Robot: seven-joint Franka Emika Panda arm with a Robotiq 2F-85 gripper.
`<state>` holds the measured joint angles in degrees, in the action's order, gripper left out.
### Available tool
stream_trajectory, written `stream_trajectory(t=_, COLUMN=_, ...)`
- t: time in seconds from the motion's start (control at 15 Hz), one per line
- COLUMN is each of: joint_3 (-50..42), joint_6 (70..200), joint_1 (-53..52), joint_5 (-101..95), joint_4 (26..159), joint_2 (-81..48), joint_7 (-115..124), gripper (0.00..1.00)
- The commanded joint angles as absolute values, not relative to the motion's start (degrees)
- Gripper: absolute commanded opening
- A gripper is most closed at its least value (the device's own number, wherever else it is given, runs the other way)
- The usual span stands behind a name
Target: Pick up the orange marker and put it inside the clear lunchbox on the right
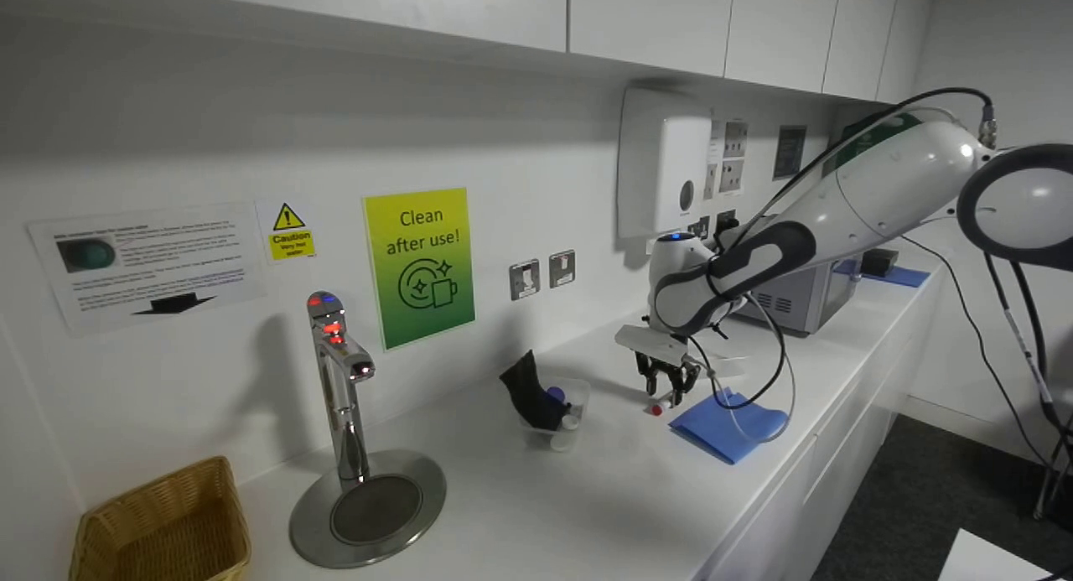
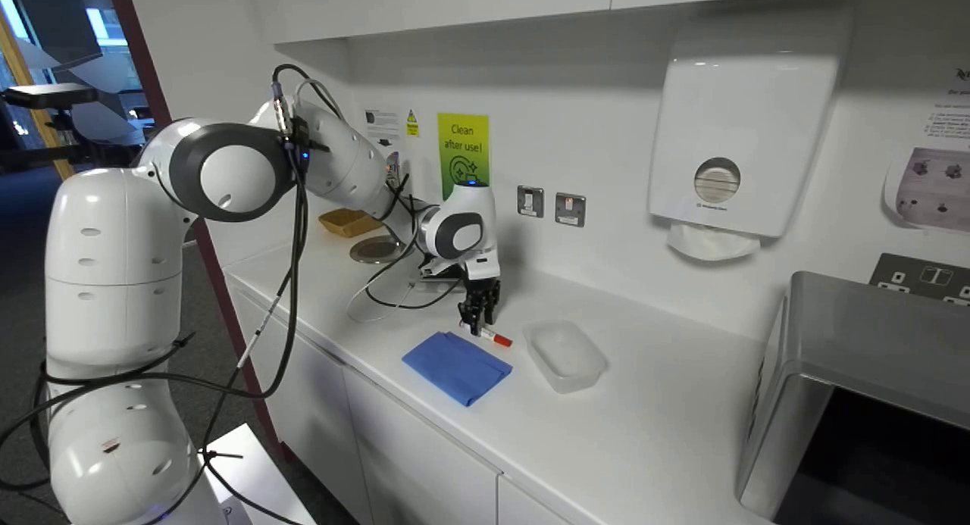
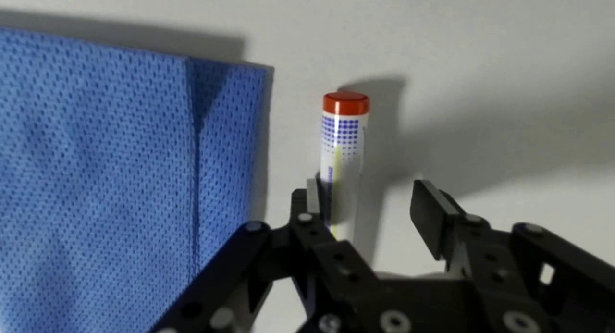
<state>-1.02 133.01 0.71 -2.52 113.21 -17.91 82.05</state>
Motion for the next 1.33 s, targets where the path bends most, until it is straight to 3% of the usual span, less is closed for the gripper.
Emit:
stream_trajectory(t=0.0, joint_3=-2.3, joint_6=130.9, joint_1=0.2, joint_5=-0.4, joint_4=111.2, joint_2=-18.4, joint_7=79.5, gripper=0.26)
stream_trajectory(t=0.2, joint_3=-2.5, joint_6=130.7, joint_1=0.3, joint_5=0.1, joint_4=110.9, joint_2=-18.4, joint_7=79.5, gripper=0.04)
stream_trajectory(t=0.27, joint_3=-2.6, joint_6=130.7, joint_1=0.3, joint_5=0.2, joint_4=110.7, joint_2=-18.4, joint_7=79.5, gripper=0.01)
stream_trajectory(t=0.33, joint_3=-2.7, joint_6=130.5, joint_1=0.3, joint_5=0.4, joint_4=110.5, joint_2=-18.4, joint_7=79.6, gripper=0.05)
stream_trajectory(t=1.27, joint_3=-3.9, joint_6=130.0, joint_1=-0.3, joint_5=-0.2, joint_4=110.6, joint_2=-11.3, joint_7=85.9, gripper=0.05)
